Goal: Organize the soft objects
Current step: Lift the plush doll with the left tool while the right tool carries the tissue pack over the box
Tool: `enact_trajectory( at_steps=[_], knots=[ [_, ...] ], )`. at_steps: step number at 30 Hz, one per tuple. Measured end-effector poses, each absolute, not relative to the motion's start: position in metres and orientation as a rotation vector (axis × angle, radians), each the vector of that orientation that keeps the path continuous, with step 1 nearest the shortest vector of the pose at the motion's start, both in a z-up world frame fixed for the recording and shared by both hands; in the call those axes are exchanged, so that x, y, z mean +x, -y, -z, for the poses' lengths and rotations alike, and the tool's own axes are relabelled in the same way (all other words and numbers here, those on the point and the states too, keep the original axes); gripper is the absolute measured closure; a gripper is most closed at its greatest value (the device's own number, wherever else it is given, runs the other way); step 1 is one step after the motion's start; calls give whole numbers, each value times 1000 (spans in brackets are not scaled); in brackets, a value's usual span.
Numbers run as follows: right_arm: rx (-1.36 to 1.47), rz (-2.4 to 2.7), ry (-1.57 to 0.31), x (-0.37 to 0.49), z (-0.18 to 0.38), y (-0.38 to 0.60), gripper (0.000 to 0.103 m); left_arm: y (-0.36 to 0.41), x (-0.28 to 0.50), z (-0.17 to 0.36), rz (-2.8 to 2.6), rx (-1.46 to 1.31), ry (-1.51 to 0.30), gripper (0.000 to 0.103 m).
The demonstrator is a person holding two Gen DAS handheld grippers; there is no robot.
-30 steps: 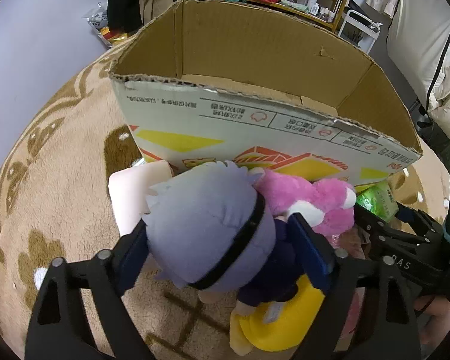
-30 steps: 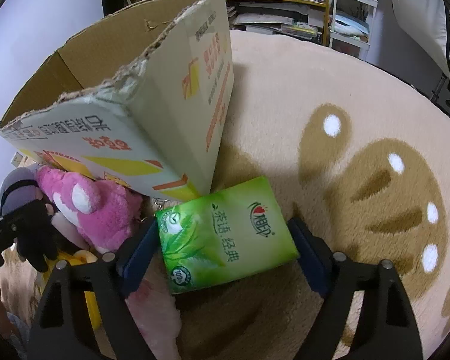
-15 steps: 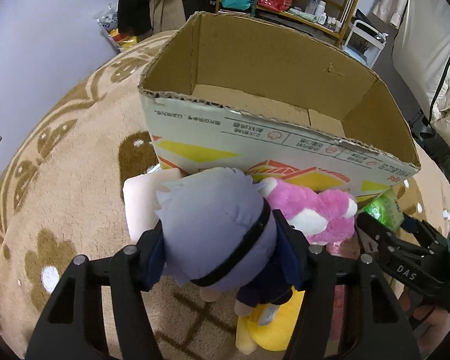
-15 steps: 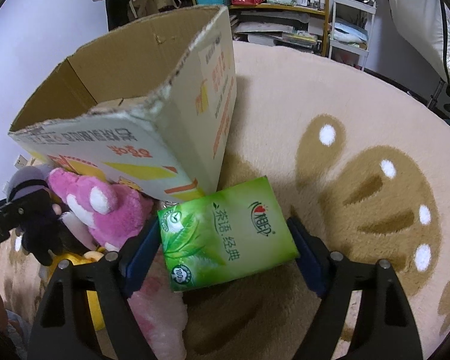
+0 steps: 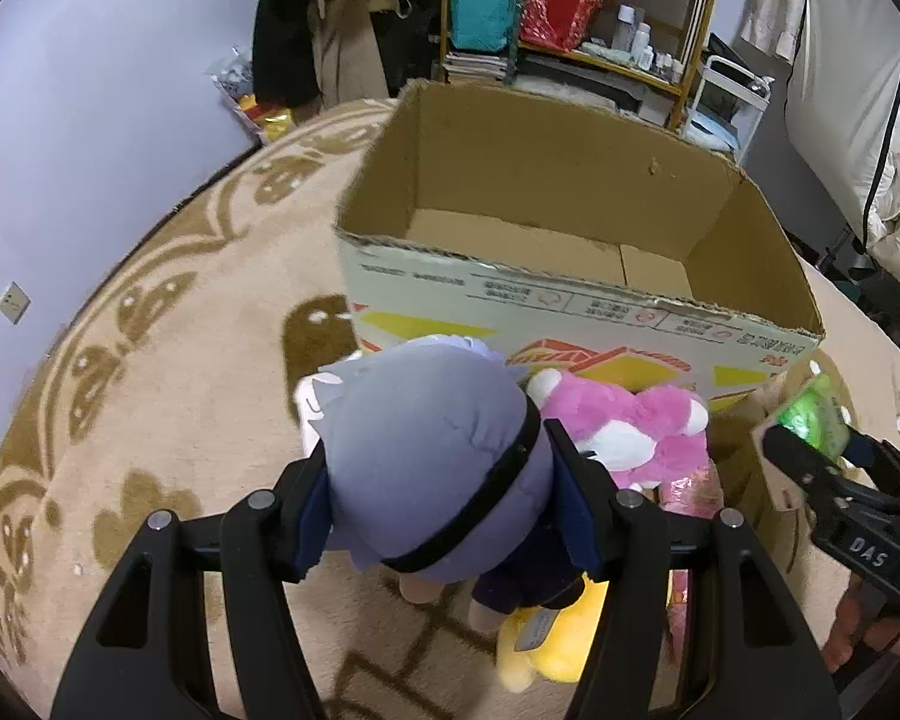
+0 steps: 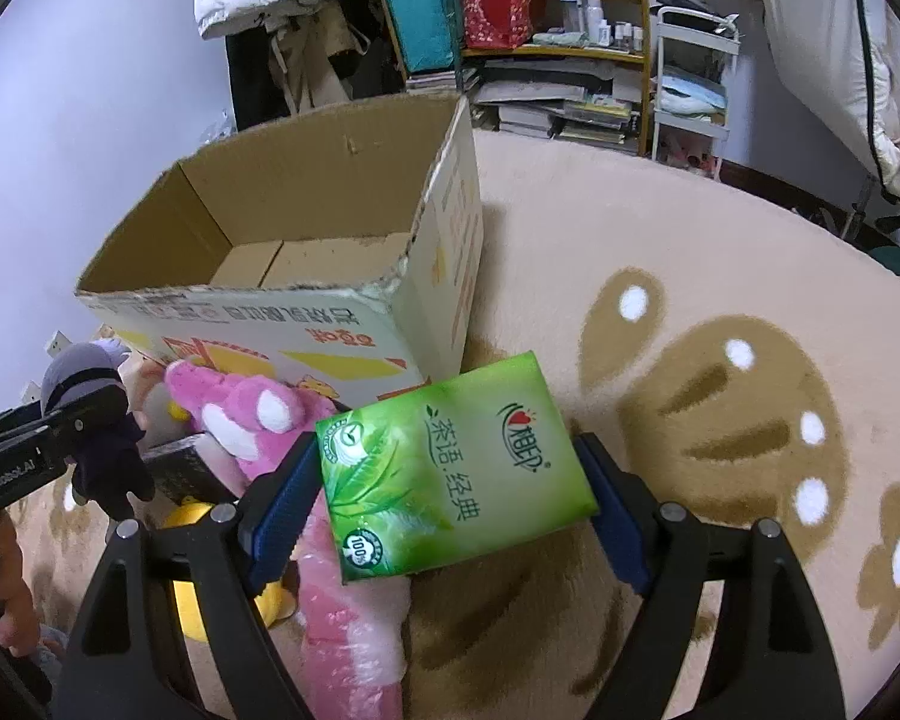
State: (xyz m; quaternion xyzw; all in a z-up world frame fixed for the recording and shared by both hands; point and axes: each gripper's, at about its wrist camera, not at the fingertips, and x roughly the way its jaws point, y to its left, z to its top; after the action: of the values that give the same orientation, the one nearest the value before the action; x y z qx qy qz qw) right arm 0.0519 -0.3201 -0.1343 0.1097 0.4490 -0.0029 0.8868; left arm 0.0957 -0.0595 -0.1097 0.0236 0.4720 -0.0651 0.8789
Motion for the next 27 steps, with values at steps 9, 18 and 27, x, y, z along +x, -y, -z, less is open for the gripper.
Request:
enact_trajectory(
  at_steps=[9,18,27],
  knots=[
    [202,33,-774,26,91,319,16,45,80,78,73,71,-850,41],
    [188,38,-633,13,52,318,16,35,61,26,-2,110,-627,41],
    [193,27,-558,19,30,313,16,35,66,-6,-34,165,-471,41]
  ],
)
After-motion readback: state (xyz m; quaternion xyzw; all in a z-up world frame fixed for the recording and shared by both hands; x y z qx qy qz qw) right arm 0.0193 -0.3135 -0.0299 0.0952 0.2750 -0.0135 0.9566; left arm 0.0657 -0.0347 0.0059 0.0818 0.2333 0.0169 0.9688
